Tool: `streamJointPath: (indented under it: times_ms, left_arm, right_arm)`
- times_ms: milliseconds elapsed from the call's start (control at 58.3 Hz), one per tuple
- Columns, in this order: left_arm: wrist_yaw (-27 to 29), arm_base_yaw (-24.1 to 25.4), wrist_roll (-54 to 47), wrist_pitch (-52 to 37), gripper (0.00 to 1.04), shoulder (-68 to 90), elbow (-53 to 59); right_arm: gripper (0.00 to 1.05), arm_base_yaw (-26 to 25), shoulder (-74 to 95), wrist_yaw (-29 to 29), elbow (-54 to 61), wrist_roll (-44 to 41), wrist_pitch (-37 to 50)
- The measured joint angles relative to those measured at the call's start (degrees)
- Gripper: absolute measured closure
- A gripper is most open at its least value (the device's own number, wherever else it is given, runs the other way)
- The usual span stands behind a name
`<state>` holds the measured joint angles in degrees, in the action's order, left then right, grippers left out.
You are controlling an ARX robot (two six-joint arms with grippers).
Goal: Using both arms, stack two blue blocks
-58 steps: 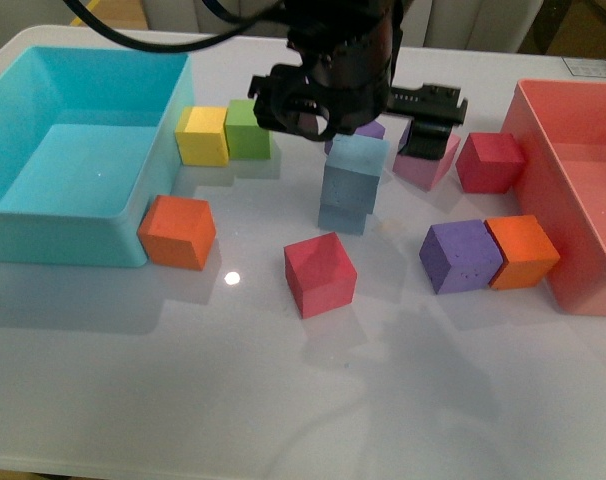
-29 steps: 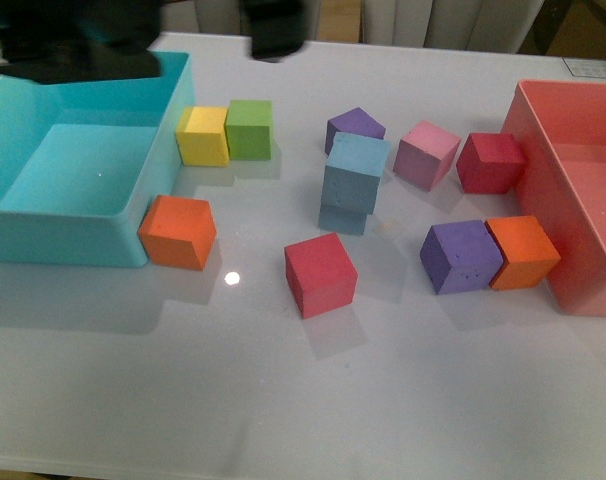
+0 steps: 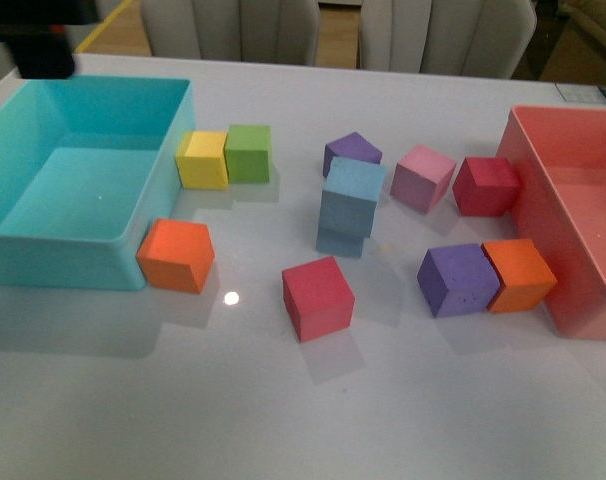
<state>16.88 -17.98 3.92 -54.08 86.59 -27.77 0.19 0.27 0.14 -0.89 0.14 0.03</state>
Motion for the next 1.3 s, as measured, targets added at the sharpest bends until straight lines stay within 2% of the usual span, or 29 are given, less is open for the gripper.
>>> streamJointPath:
  times_ms: [69,309,463,600,754,806,874,1303]
  left_arm:
    - [-1.1,2.0,-1.4,-4.2,0.61,-4.4,3.8]
    - [-6.6,7.0,-2.9,-3.5,1.03,-14.8,14.2]
    - [-8.9,9.5,-3.2,-0.9,1.03,-21.7,18.4]
    - [-10.4,11.4,-3.3,-2.6,1.03,-24.0,22.6]
    - [-12.5,13.1,-3.3,3.0,1.03,-31.8,24.7]
    - [-16.2,15.8,-3.4,5.5,1.03,-34.8,25.2]
    - [-16.4,17.5,-3.4,8.2,1.03,-37.9,25.8]
    - [-16.9,17.7,-3.4,25.5,1.03,-57.5,26.9]
  right_arm:
    - [0.09,0.0,0.0,0.0,0.0,0.0,0.0]
    - [0.09,0.0,0.0,0.0,0.0,0.0,0.0]
    - [0.09,0.0,0.0,0.0,0.0,0.0,0.0]
    - [0.09,0.0,0.0,0.0,0.0,0.0,0.0]
    - [0.09,0.0,0.0,0.0,0.0,0.0,0.0]
    - [0.09,0.0,0.0,0.0,0.0,0.0,0.0]
    - [0.09,0.0,0.0,0.0,0.0,0.0,0.0]
    - [0.09,0.0,0.0,0.0,0.0,0.0,0.0]
